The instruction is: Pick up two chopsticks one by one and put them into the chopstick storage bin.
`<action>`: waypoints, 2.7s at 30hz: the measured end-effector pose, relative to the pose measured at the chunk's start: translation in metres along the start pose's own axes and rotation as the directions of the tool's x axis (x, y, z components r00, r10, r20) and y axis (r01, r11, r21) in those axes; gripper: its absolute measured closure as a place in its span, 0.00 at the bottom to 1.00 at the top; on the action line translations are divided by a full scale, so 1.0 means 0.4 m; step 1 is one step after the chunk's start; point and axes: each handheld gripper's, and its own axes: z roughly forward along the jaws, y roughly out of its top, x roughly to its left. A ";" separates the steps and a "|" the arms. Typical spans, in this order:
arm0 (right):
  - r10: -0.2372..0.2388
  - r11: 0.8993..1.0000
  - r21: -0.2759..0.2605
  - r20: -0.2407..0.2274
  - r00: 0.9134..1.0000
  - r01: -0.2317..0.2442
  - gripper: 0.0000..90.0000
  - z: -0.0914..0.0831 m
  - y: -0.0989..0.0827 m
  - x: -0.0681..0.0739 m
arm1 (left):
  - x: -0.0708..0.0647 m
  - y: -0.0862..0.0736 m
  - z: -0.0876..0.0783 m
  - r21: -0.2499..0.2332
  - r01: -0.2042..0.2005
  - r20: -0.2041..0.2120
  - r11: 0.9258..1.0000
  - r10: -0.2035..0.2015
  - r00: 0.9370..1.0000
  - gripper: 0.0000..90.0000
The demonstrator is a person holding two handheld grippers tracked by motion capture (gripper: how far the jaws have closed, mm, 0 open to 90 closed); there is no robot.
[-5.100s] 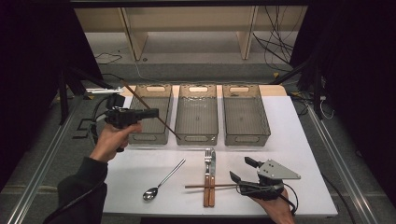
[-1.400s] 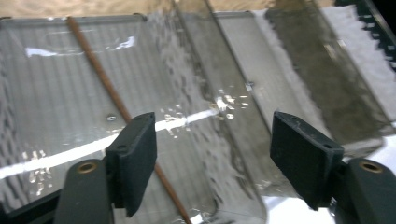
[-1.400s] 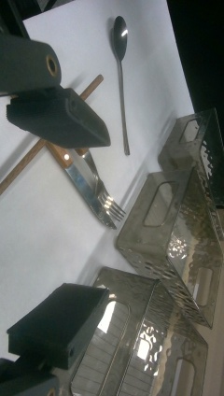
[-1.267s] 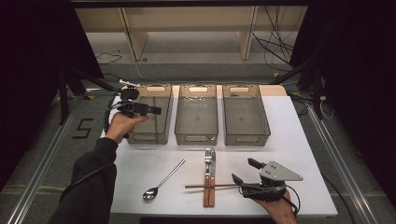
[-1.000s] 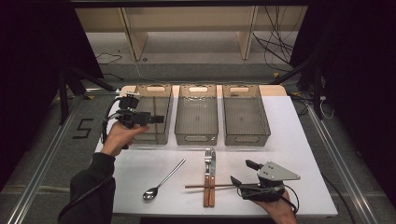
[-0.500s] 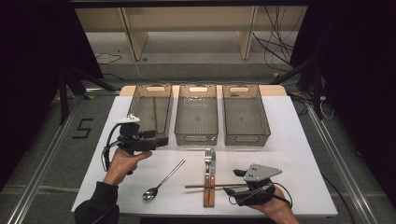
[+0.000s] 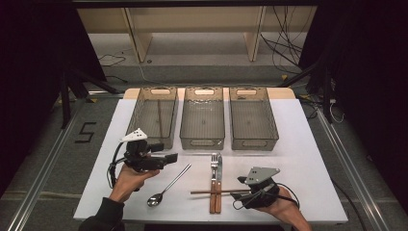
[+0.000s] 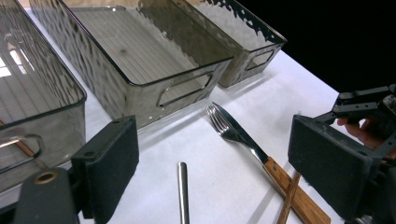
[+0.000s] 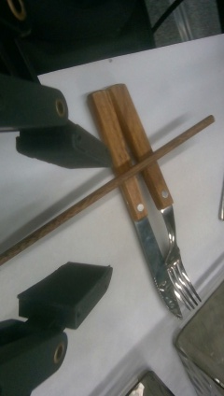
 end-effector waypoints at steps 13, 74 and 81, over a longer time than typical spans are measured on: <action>-0.068 0.995 0.074 -0.045 0.997 0.071 0.63 0.020 0.004 0.003 | -0.009 -0.023 0.006 0.008 -0.011 -0.006 1.000 0.011 1.000 0.18; 0.132 0.968 -0.221 0.029 0.991 -0.122 0.94 0.036 0.123 0.030 | -0.108 -0.022 0.080 0.050 0.114 0.086 0.992 -0.118 0.989 0.24; 0.140 0.961 -0.240 0.003 0.990 -0.135 0.94 0.045 0.130 0.043 | -0.117 -0.030 0.104 0.040 0.180 0.142 0.983 -0.183 0.973 0.35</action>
